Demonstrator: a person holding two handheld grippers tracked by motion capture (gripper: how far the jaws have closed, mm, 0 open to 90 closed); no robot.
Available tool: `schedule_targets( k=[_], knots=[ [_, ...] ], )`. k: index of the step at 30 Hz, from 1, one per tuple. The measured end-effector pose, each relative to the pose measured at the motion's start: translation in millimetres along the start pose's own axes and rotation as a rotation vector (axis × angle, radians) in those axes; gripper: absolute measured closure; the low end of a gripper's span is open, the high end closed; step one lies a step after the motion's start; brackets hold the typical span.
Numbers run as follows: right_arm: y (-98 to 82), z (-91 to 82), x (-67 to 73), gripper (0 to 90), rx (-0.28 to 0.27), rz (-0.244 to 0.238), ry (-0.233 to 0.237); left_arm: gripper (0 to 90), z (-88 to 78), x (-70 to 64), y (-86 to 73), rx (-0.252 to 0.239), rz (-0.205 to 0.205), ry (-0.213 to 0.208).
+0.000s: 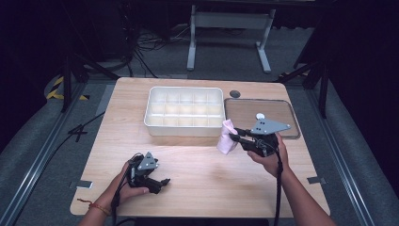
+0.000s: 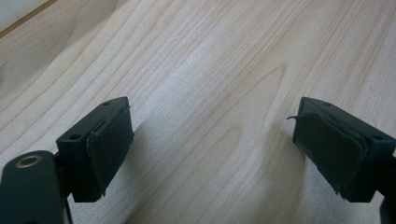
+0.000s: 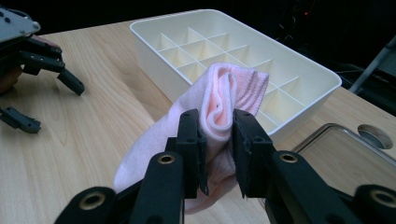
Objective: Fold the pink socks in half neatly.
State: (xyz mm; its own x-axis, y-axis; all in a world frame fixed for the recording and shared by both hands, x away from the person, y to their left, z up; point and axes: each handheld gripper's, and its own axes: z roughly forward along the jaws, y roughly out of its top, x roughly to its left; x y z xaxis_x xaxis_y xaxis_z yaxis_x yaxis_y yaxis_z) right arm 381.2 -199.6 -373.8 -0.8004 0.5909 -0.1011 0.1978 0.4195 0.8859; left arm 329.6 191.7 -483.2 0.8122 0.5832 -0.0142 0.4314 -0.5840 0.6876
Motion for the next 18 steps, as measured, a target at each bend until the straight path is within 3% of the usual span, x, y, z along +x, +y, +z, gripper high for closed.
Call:
schedule_targets(
  k=[18],
  knots=[
    [15.1,1.7,-17.3,74.0,-0.010,0.015,-0.045,12.3,0.1,-0.3,0.0,0.000,-0.003,0.002]
  ],
)
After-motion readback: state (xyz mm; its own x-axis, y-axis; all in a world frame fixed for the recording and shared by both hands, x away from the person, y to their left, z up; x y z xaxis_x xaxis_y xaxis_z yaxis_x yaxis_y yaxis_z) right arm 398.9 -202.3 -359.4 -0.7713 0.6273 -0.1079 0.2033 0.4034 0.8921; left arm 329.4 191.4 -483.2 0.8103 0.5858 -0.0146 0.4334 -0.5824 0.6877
